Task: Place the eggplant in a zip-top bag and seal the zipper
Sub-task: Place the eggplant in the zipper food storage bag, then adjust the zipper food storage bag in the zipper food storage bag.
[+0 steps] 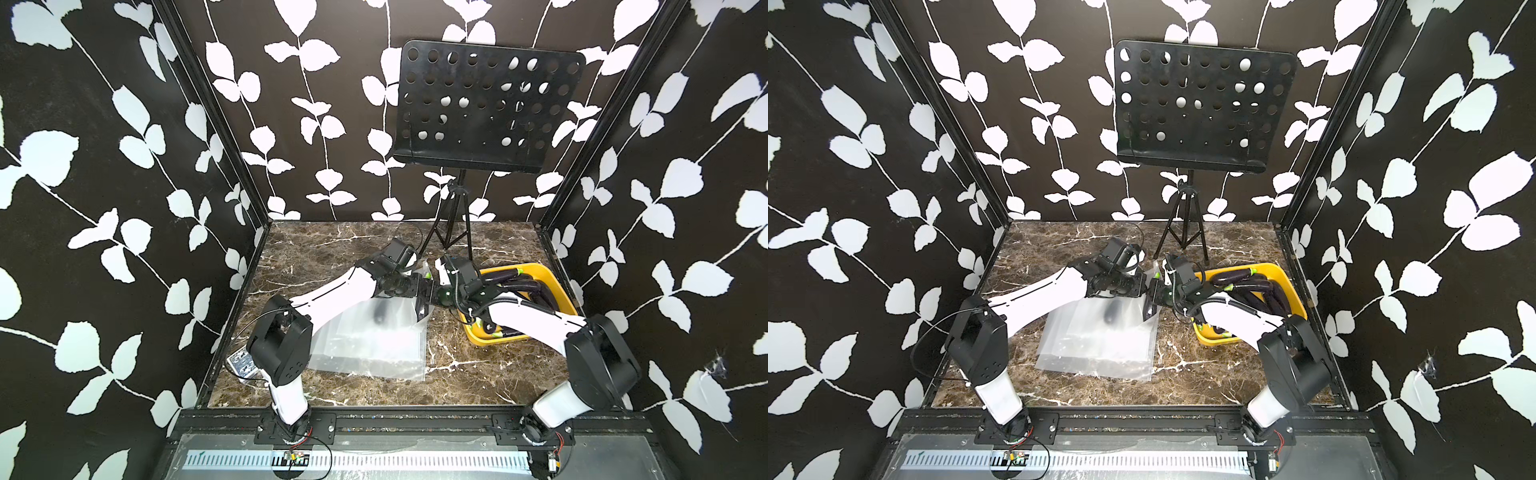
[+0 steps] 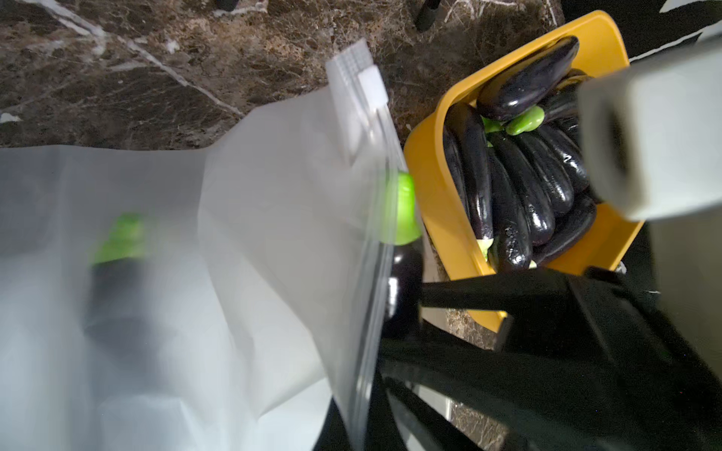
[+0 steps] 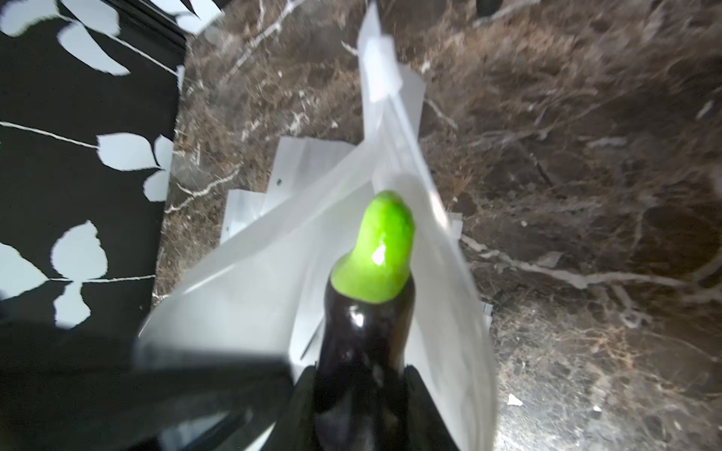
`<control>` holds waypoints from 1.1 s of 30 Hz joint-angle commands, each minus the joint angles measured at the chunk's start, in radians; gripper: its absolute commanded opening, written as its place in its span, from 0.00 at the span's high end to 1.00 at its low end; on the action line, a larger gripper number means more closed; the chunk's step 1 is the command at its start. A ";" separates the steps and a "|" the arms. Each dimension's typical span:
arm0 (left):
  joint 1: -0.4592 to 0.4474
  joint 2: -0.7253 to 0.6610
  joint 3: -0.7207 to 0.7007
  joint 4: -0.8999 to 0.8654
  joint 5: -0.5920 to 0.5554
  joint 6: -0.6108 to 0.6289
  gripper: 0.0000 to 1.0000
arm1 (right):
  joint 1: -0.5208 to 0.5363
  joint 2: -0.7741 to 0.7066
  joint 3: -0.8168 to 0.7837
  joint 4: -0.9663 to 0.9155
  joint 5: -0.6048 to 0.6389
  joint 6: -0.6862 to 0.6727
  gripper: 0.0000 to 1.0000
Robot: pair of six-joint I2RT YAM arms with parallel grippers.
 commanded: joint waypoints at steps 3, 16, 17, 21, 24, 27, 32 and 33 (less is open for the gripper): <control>-0.002 -0.075 -0.030 0.006 0.008 0.015 1.00 | 0.008 0.051 0.071 -0.025 -0.052 -0.006 0.64; 0.000 -0.047 -0.049 -0.008 -0.023 0.024 1.00 | -0.051 -0.200 0.087 -0.192 -0.010 -0.059 0.46; 0.000 -0.045 -0.051 -0.006 -0.019 0.023 1.00 | -0.056 -0.206 0.093 -0.210 0.005 -0.071 0.49; -0.001 -0.051 -0.049 0.002 -0.008 0.020 1.00 | -0.084 -0.204 0.091 -0.241 0.026 -0.109 0.59; 0.001 -0.057 -0.040 -0.006 -0.021 0.034 1.00 | -0.132 -0.202 0.060 -0.289 0.065 -0.146 0.56; 0.000 -0.060 -0.037 -0.019 -0.029 0.049 1.00 | -0.213 -0.222 0.030 -0.401 0.182 -0.236 0.52; -0.003 -0.060 -0.044 0.009 0.037 0.060 1.00 | -0.250 -0.171 -0.011 -0.436 0.222 -0.287 0.51; -0.007 -0.060 -0.045 0.012 0.037 0.063 1.00 | -0.250 -0.169 -0.016 -0.406 0.178 -0.287 0.51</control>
